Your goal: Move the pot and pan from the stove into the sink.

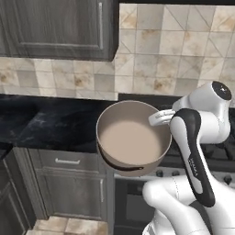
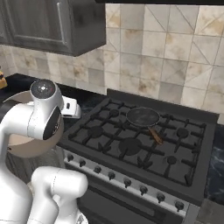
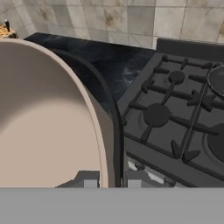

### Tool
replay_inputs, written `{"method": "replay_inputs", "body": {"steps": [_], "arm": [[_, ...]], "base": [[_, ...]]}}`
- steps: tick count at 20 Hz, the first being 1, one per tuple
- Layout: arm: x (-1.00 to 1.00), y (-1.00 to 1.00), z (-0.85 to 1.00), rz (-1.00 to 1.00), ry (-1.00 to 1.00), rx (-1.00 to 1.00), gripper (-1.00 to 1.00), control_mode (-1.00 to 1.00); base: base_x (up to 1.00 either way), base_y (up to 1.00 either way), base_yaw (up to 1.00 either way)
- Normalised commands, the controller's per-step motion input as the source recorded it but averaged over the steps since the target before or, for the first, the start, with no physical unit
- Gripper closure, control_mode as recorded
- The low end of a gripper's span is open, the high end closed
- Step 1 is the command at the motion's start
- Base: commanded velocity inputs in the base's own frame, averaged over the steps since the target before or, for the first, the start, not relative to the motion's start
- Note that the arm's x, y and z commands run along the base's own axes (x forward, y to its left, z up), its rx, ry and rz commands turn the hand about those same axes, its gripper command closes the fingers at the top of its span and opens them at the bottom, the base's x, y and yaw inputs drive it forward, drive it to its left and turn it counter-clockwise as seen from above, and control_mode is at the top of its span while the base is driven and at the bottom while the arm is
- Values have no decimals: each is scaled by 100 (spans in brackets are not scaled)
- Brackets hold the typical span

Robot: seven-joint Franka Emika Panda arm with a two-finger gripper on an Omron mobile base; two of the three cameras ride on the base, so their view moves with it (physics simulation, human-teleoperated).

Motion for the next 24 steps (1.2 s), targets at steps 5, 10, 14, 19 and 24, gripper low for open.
{"method": "replay_inputs", "body": {"steps": [5, 10, 14, 19, 24], "arm": [[0, 0, 0, 0, 0, 0, 100, 100], [0, 0, 0, 0, 0, 0, 100, 100], [0, 0, 0, 0, 0, 0, 100, 100], [0, 0, 0, 0, 0, 0, 100, 100], [0, 0, 0, 0, 0, 0, 100, 100]], "base": [[-23, -21, 32], [-19, -18, 34], [-21, -18, 35], [-23, -20, 34], [-21, -23, 34]]}}
